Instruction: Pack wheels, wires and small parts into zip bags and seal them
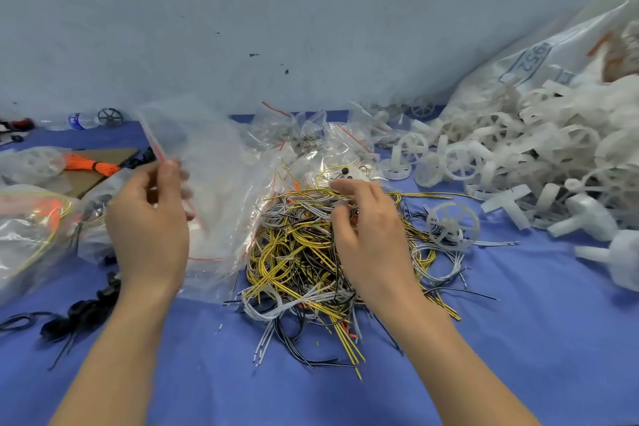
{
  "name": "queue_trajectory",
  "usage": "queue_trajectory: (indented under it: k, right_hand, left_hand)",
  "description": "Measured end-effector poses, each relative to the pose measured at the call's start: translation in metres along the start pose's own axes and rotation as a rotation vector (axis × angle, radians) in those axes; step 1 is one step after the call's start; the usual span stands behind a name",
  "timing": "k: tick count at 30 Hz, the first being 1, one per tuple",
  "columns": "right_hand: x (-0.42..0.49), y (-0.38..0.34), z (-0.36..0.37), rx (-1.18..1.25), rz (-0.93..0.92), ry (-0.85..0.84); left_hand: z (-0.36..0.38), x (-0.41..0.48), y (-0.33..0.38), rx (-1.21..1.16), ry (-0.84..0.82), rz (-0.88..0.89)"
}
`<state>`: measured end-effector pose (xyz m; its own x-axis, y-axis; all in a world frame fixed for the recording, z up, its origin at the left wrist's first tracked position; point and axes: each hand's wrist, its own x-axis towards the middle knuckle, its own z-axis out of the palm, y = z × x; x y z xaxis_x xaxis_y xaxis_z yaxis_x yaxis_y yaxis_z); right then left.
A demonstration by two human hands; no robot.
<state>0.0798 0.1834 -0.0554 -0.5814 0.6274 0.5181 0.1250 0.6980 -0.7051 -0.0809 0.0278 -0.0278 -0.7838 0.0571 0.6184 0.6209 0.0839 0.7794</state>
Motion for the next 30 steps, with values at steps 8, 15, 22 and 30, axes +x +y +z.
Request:
queue_trajectory:
  k: [8, 15, 22, 30]
  right_hand:
    - [-0.010, -0.029, -0.008, 0.349, -0.060, 0.039]
    - [-0.013, -0.015, -0.015, 0.433, 0.068, 0.110]
    - [-0.014, -0.010, -0.017, 0.413, 0.133, 0.140]
    - [-0.017, -0.012, -0.017, 0.351, 0.088, 0.088]
  left_hand:
    - [0.058, -0.049, 0.077, -0.461, -0.434, -0.104]
    - [0.081, -0.065, 0.077, -0.496, -0.545, -0.214]
    - [0.084, -0.068, 0.070, -0.447, -0.539, -0.168]
    - [0.083, -0.069, 0.069, -0.553, -0.575, -0.238]
